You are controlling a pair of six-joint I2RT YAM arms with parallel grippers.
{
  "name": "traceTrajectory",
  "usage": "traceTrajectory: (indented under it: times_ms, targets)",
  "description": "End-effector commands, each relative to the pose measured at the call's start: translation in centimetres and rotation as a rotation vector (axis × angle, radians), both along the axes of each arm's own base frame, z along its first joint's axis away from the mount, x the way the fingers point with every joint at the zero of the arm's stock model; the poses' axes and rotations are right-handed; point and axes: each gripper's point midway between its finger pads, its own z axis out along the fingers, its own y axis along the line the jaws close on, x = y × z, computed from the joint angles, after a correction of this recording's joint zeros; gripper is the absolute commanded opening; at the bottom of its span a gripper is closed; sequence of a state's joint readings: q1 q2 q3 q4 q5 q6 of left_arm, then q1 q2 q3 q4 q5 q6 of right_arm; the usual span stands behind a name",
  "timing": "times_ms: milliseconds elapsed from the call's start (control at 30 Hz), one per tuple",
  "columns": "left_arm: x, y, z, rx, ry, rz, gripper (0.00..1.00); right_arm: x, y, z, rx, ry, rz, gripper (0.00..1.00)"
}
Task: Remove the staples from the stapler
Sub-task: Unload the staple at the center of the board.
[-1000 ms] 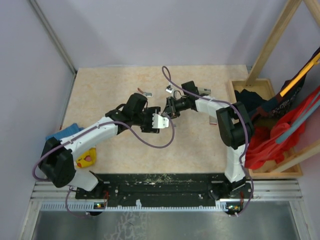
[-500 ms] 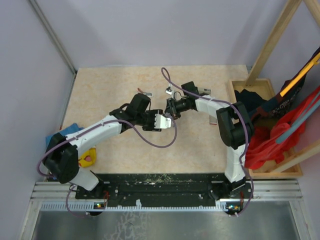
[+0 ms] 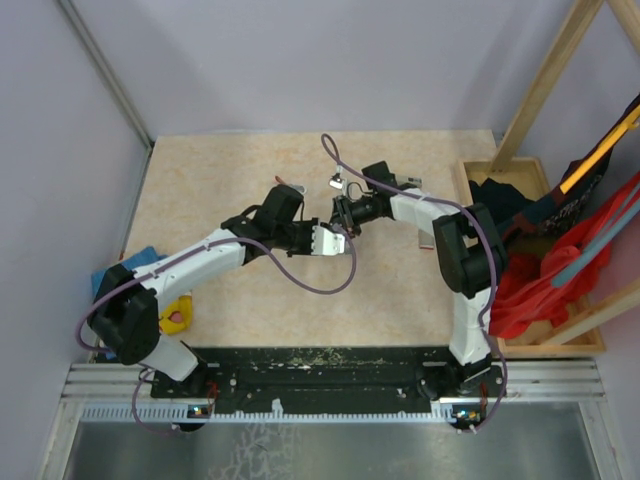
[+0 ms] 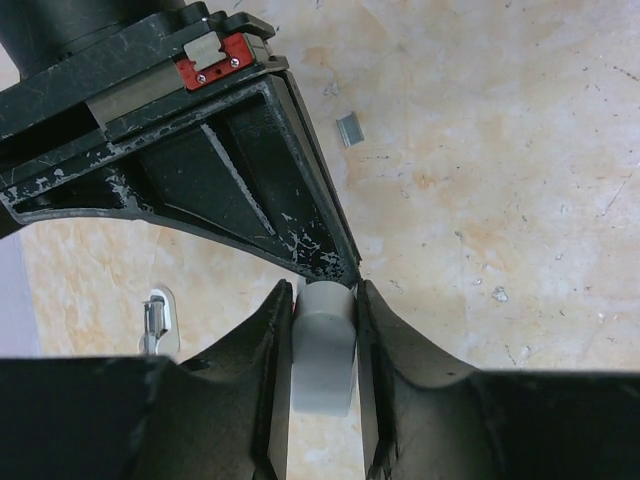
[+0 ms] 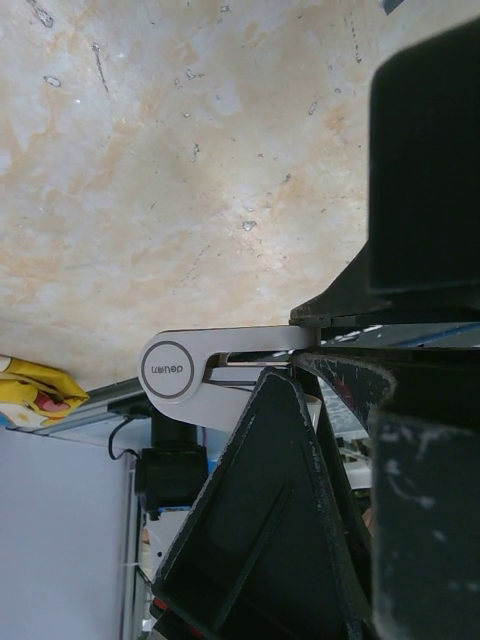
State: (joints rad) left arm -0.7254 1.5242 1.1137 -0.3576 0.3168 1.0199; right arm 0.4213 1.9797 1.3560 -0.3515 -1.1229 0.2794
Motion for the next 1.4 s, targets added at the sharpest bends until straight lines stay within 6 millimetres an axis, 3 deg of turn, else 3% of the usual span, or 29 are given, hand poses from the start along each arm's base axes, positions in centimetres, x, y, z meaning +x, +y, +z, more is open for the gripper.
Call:
traceTrajectory:
  times_ms: [0,200,300,600,767,933,1367]
  targets:
    - [0.3,-0.5,0.9,-0.021,-0.012,0.019,0.22,0.9,0.6,2.3,0.061,-0.079,0.034,0.00]
    - [1.1,0.1,2.3,-0.051,-0.039,0.099,0.15,1.2,0.4,1.8,0.045,-0.097,0.031,0.00]
    - [1.5,0.6,3.9,-0.102,-0.060,0.136,0.12,1.6,0.0,1.8,0.045,-0.098,0.020,0.00]
    - [1.9,2.6,5.5,-0.205,-0.024,0.196,0.12,2.5,-0.7,1.8,0.050,-0.107,-0.006,0.00]
    - [2.5,4.1,5.4,-0.253,0.009,0.257,0.15,2.5,-0.9,2.3,0.067,-0.113,-0.001,0.00]
    - [3.7,6.1,5.7,-0.308,0.031,0.333,0.27,2.8,-1.4,3.0,0.089,-0.122,-0.006,0.00]
    - [4.5,9.0,6.9,-0.459,0.069,0.417,0.27,3.2,-2.2,4.6,0.152,-0.119,-0.028,0.00]
